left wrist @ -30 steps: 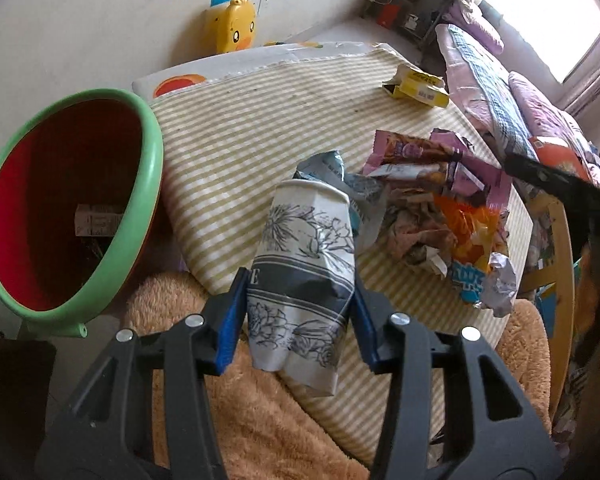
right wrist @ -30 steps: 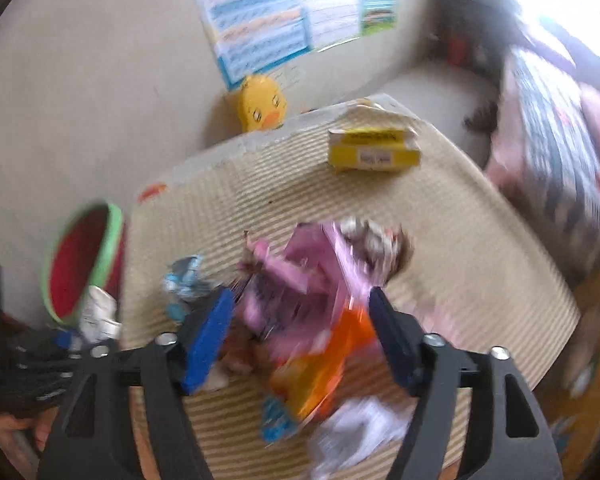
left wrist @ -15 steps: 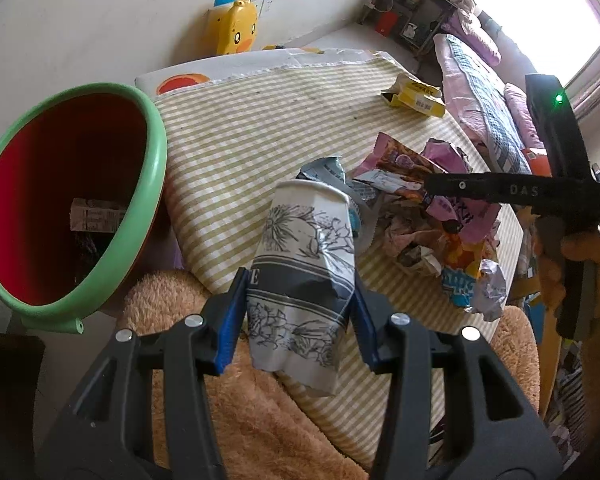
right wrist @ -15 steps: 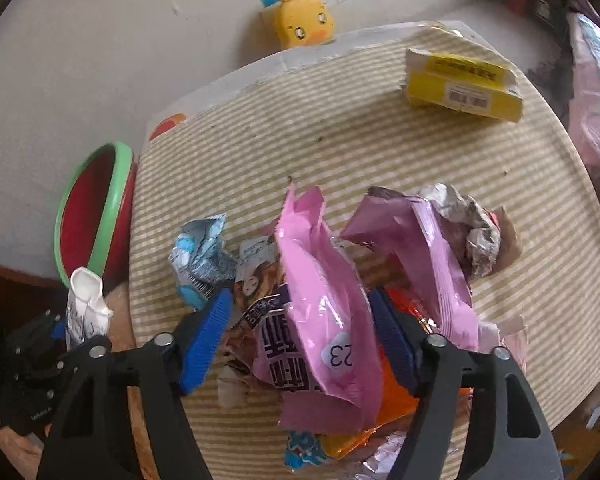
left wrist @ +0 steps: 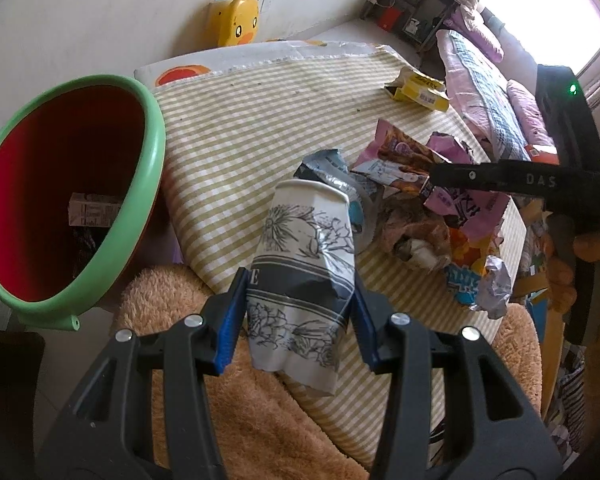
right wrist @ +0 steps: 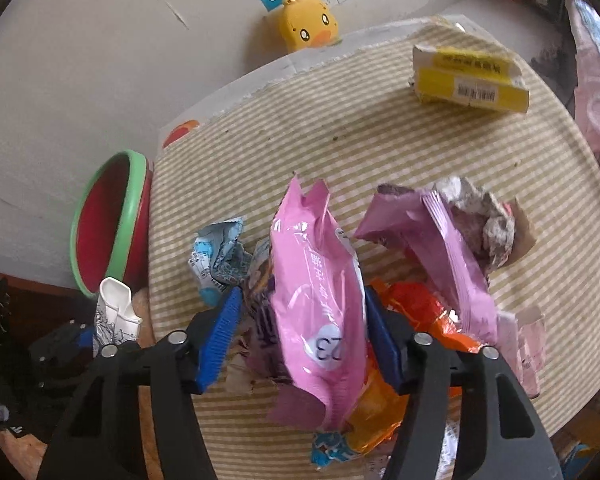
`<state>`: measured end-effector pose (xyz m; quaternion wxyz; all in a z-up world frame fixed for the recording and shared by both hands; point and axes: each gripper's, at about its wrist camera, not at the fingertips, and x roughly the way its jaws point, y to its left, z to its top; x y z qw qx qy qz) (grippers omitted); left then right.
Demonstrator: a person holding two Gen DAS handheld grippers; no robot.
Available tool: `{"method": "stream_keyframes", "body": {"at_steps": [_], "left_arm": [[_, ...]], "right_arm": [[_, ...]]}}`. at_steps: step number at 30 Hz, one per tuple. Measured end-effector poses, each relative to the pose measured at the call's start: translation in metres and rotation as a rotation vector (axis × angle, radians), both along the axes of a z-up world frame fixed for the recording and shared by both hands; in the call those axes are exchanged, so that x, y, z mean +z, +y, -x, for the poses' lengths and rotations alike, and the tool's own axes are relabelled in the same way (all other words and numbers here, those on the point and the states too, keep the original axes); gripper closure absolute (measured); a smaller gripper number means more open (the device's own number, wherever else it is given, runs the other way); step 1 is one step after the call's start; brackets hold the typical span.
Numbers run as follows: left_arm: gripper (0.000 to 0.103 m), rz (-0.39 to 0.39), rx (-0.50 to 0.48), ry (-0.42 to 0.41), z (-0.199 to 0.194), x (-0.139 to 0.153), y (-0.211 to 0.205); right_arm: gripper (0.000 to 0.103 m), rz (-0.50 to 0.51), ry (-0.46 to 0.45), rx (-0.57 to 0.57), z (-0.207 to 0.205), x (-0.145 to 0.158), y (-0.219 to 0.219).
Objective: Collect trash
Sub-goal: 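Grasp the floral paper cup with the left gripper while the right grasps the pink wrapper, then carry the cup and pink wrapper over the red bin and open both grippers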
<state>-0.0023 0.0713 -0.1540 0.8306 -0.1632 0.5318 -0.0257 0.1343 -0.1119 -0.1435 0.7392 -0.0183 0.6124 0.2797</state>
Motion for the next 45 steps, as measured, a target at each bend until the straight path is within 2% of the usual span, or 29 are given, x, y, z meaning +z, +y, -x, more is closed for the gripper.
{"method": "stream_keyframes", "body": {"at_steps": [5, 7, 10, 13, 24, 31, 36, 45], "left_arm": [[0.057, -0.01, -0.014, 0.002, -0.001, 0.0, -0.004], [0.057, -0.011, -0.013, 0.003, -0.001, 0.0, -0.003], [0.057, -0.012, -0.012, 0.007, -0.001, -0.002, -0.003], [0.057, -0.015, -0.015, 0.006, -0.001, -0.002, -0.004], [0.057, -0.014, -0.01, 0.0, -0.001, -0.002, -0.003], [0.057, -0.03, 0.011, -0.035, 0.0, 0.007, 0.001], [0.057, -0.046, 0.063, -0.08, 0.002, 0.02, 0.019], [0.057, -0.089, 0.186, -0.14, 0.009, 0.038, 0.068]], "right_arm": [[0.037, 0.046, 0.019, 0.026, -0.002, -0.012, 0.006], [0.048, 0.063, 0.02, 0.039, 0.0, -0.016, 0.007], [0.059, 0.059, 0.011, 0.037, 0.002, -0.016, 0.005], [0.064, 0.039, -0.008, 0.01, 0.004, -0.009, 0.0], [0.066, -0.149, -0.063, -0.138, 0.031, 0.034, -0.027], [0.065, -0.258, -0.094, -0.204, 0.057, 0.059, -0.034], [0.065, -0.296, -0.109, -0.211, 0.069, 0.073, -0.026], [0.065, -0.293, -0.111, -0.151, 0.079, 0.079, 0.011]]}}
